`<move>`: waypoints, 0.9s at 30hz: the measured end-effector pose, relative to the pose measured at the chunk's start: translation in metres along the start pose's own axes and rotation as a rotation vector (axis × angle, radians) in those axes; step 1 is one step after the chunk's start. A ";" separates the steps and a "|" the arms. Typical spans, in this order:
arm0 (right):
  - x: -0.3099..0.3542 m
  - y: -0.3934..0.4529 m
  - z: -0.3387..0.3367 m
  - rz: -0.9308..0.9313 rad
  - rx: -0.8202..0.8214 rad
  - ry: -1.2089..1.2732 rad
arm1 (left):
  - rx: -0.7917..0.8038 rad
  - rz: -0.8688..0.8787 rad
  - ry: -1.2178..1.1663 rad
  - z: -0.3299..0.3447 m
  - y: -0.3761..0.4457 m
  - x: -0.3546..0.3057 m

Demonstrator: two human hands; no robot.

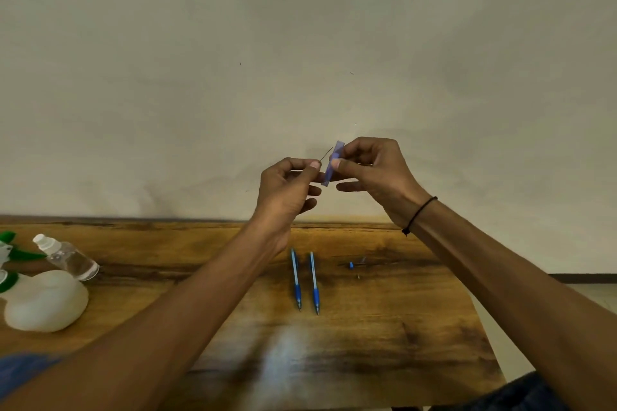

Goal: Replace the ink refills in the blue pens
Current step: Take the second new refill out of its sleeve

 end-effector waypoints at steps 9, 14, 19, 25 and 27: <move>0.002 0.001 0.016 -0.022 -0.005 -0.005 | -0.104 0.022 -0.138 0.002 -0.003 0.008; 0.004 0.002 0.020 -0.055 0.015 -0.045 | -0.155 0.046 -0.185 -0.001 -0.005 0.011; 0.001 0.001 0.016 -0.007 0.023 0.005 | -0.155 -0.001 -0.276 -0.001 -0.005 0.014; -0.025 0.010 -0.015 0.091 -0.038 -0.172 | -0.151 -0.041 -0.331 0.001 -0.007 0.018; -0.047 0.013 -0.016 0.098 0.046 -0.442 | -0.151 -0.055 -0.344 0.001 -0.008 0.021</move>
Point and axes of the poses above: each hand's wrist, its own y-axis towards the middle knuckle, its own z-axis out of the palm, x = y × z, the point moved 8 cm from there along y, towards the middle knuckle, and after that the axes turned 1 degree about z, right-handed, at the moved point
